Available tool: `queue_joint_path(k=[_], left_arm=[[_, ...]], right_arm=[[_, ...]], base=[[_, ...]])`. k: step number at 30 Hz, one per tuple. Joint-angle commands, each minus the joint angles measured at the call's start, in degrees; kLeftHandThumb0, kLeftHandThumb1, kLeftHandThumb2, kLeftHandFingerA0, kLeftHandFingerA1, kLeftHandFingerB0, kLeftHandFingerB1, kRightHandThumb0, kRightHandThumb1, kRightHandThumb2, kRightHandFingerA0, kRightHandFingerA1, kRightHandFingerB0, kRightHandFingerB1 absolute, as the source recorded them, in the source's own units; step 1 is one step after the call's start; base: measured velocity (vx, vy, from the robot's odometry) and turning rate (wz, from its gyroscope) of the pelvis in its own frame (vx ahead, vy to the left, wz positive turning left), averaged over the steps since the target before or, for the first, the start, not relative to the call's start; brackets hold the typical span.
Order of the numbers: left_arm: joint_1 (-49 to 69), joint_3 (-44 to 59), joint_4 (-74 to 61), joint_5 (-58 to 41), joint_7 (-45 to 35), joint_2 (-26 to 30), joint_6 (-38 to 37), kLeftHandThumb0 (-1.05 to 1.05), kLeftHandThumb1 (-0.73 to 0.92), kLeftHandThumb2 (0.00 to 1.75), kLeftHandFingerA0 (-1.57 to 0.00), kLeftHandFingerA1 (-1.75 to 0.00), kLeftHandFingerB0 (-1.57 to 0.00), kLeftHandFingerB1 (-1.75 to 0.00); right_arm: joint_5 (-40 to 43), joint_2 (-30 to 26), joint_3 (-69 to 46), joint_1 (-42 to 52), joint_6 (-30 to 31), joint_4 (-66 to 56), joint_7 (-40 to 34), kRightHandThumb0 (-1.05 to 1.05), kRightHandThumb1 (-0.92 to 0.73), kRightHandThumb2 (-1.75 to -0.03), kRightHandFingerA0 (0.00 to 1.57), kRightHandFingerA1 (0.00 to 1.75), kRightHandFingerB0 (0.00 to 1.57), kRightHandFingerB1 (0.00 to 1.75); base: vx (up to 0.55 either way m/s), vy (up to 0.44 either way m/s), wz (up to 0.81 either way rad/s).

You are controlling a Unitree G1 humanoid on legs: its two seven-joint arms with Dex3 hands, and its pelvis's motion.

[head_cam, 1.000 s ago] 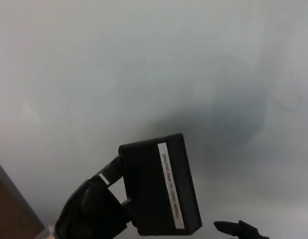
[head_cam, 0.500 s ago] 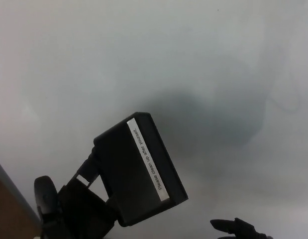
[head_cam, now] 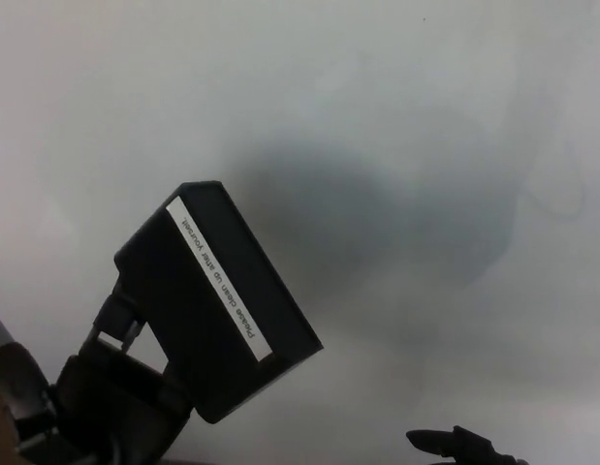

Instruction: A magnetic marker holder is on the left hand side of the white board, the robot put the index and middle finger into the opening of the container and pull off the magnetic holder and hand it to a human on the left hand side.

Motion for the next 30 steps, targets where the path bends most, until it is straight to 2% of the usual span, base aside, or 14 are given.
queue_joint_path(k=[1,6,7,8,11,12,14,15,21,28,30], left_arm=[[1.2,5.2,-4.1,-20.4,-0.2,2.2,2.1,-0.94,0.63,1.03,-0.43,-0.50,-0.07,-0.29],[1.5,4.3,-3.5,-19.2,-1.0,2.7,2.5,-0.96,0.63,1.01,-0.43,-0.49,-0.11,-0.31],[1.4,4.1,-3.1,-18.6,-1.3,2.8,2.2,-1.05,0.68,1.04,-0.38,-0.46,-0.05,-0.23],[1.6,4.0,-2.7,-18.4,-1.4,3.0,2.5,-0.96,0.61,1.02,-0.37,-0.47,-0.01,-0.30],[2.0,3.5,-2.0,-18.8,-1.3,3.6,2.8,-0.96,0.61,1.02,-0.37,-0.47,-0.01,-0.30],[1.9,3.2,-1.9,-18.9,-1.2,3.9,2.7,-1.05,0.67,1.02,-0.44,-0.47,-0.12,-0.31],[1.7,2.8,-1.7,-19.0,-1.2,4.4,2.7,-1.05,0.67,1.02,-0.44,-0.47,-0.12,-0.31],[1.6,2.5,-1.6,-18.8,-1.7,4.6,2.1,-1.05,0.66,1.02,-0.36,-0.45,-0.06,-0.25],[1.9,1.2,-1.6,-19.4,-0.7,5.7,1.4,-1.05,0.65,1.02,-0.40,-0.45,-0.10,-0.26],[1.5,-0.5,0.3,-19.2,-2.5,8.0,0.8,-0.99,0.61,1.01,-0.35,-0.45,-0.06,-0.28],[1.5,-0.7,0.4,-19.3,-2.3,8.4,0.7,-1.05,0.64,1.02,-0.37,-0.44,-0.10,-0.29]], right_arm=[[-2.5,-2.2,1.0,0.5,2.0,-0.1,-2.9,-0.57,-0.72,-0.62,0.71,0.48,0.68,0.47],[-2.7,-2.2,1.3,0.5,2.3,-0.1,-3.4,-0.59,-0.73,-0.62,0.71,0.48,0.68,0.47],[-2.7,-2.3,1.4,0.5,2.2,-0.1,-3.3,-0.58,-0.73,-0.62,0.71,0.49,0.67,0.46],[-2.7,-2.3,1.4,0.6,2.0,0.0,-3.4,-0.57,-0.72,-0.62,0.72,0.49,0.68,0.47],[-2.7,-2.3,1.5,0.8,1.7,0.1,-3.7,-0.57,-0.72,-0.62,0.72,0.49,0.68,0.47],[-3.0,-2.4,1.7,0.7,1.8,0.1,-4.3,-0.58,-0.72,-0.62,0.73,0.50,0.69,0.47],[-3.4,-2.4,1.9,0.6,1.9,0.0,-5.1,-0.58,-0.72,-0.62,0.73,0.50,0.69,0.47],[-3.3,-2.3,1.9,0.6,2.2,0.0,-5.1,-0.58,-0.72,-0.62,0.73,0.49,0.68,0.47],[-3.0,-2.5,2.0,0.5,2.0,0.0,-4.8,-0.57,-0.72,-0.62,0.71,0.49,0.68,0.46],[-3.9,-2.8,2.4,0.4,2.2,0.0,-5.9,-0.57,-0.72,-0.62,0.72,0.49,0.68,0.47],[-3.8,-2.8,2.4,0.4,2.2,0.2,-5.9,-0.58,-0.72,-0.62,0.71,0.49,0.68,0.46]], base=[[0.00,0.000,0.00],[0.00,0.000,0.00],[0.00,0.000,0.00],[0.00,0.000,0.00],[0.00,0.000,0.00],[0.00,0.000,0.00],[0.00,0.000,0.00],[0.00,0.000,0.00],[0.00,0.000,0.00],[0.00,0.000,0.00],[0.00,0.000,0.00]])
